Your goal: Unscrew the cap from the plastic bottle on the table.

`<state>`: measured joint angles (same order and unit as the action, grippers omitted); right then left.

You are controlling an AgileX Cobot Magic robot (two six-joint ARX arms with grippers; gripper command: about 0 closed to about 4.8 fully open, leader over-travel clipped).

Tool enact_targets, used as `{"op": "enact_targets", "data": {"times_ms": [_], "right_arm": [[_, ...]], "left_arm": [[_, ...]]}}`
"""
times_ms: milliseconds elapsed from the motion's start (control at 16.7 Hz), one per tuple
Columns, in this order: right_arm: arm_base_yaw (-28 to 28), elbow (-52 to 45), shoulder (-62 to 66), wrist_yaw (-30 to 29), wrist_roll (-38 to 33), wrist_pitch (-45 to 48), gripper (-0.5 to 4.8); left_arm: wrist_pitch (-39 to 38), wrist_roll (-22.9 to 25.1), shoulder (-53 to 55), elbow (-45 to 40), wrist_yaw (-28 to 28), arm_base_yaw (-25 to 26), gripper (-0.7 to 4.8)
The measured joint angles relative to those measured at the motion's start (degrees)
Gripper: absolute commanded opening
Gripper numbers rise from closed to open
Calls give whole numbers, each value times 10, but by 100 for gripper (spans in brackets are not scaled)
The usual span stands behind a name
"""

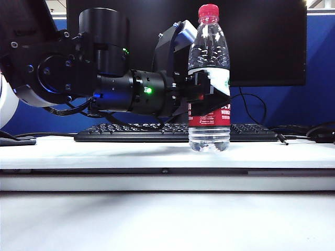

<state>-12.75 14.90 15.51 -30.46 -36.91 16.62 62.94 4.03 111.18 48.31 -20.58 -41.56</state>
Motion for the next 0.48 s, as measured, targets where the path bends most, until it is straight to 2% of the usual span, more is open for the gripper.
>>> {"op": "enact_targets", "data": {"times_ms": [60, 120, 180, 240, 360, 420, 480], "right_arm": [[-40, 26, 44, -1, 24, 9, 339], [-116, 81, 119, 47, 117, -11, 369], [-173, 117, 162, 129, 186, -54, 370], [-254, 159, 224, 283, 259, -87, 369], [-329, 177, 267, 455, 321, -52, 369], [-350, 183, 317, 506, 360, 27, 369], [-350, 183, 346, 509, 367, 54, 369]], "left_arm": [[0, 0, 0, 0, 1, 0, 273], [0, 0, 0, 0, 1, 0, 273], [0, 0, 0, 0, 1, 0, 273], [0, 0, 0, 0, 1, -1, 273], [0, 0, 0, 0, 0, -1, 273], [0, -1, 0, 0, 0, -1, 273], [0, -1, 0, 0, 0, -1, 273]]}}
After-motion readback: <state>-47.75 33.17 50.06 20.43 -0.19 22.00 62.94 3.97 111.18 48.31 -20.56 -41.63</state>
